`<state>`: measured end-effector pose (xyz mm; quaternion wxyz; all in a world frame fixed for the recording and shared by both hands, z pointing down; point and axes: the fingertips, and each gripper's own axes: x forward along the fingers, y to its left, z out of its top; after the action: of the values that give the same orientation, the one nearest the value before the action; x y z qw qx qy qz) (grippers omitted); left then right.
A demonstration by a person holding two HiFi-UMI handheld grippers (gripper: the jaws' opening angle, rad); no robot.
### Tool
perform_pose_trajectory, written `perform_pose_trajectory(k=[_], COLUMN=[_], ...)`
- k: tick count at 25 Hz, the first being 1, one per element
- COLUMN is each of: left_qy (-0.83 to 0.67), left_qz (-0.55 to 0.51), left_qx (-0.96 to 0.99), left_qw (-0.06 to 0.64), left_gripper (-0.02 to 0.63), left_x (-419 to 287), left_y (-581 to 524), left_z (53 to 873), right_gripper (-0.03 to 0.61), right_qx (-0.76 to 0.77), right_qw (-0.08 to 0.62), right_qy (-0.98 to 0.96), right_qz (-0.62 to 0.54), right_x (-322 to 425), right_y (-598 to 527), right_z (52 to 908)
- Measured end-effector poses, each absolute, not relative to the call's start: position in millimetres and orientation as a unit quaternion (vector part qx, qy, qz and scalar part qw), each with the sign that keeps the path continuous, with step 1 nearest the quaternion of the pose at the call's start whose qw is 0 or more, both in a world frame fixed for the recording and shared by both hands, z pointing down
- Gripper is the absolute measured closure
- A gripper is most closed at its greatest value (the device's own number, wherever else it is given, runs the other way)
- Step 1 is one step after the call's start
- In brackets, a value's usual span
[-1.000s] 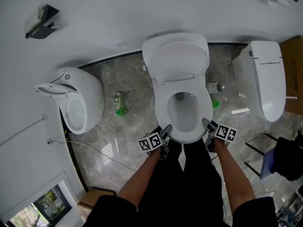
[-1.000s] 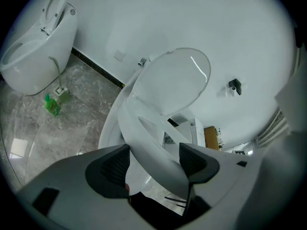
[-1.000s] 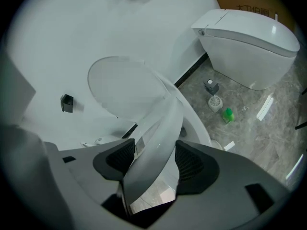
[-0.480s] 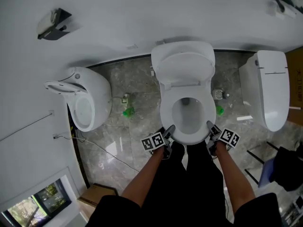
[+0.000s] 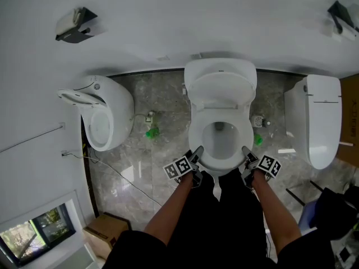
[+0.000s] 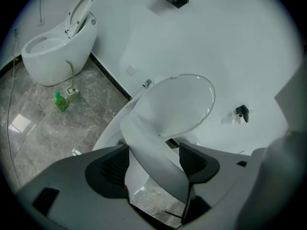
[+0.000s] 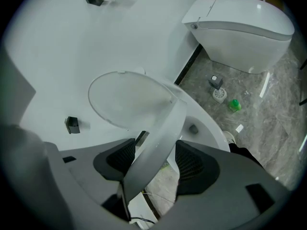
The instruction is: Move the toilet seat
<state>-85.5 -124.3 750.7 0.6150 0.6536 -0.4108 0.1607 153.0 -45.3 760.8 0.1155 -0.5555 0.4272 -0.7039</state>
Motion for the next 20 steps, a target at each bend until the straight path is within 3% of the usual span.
perform_pose_trajectory(k=[7,13,20], left_qy=[-0.446,-0.475,-0.486], left_qz=[0.121,0.159,0.131], left_qx=[0.635,0.652,0.641], left_qw=[0.619,0.569,0.579], left_gripper=[0.287,0.291,0.29], left_x=[-82.4,-86.2,-82.3], left_y=[-145.2,-160.5,-171.8], left_z=[736.8,725.0,717.0], right_gripper=[0.313,0.313,0.311], right_qx=[-0.541,-0.54,-0.539], right_qw=[0.123,0.117,0.141], right_qy=[0.429,0.415,0.407], right_qz=[-0.713,-0.722,-0.724], right_x=[158.7,161.1,168.8], right_y=[-64.1,-74.1,-85.9], right_z=[747.7,741.8,735.2])
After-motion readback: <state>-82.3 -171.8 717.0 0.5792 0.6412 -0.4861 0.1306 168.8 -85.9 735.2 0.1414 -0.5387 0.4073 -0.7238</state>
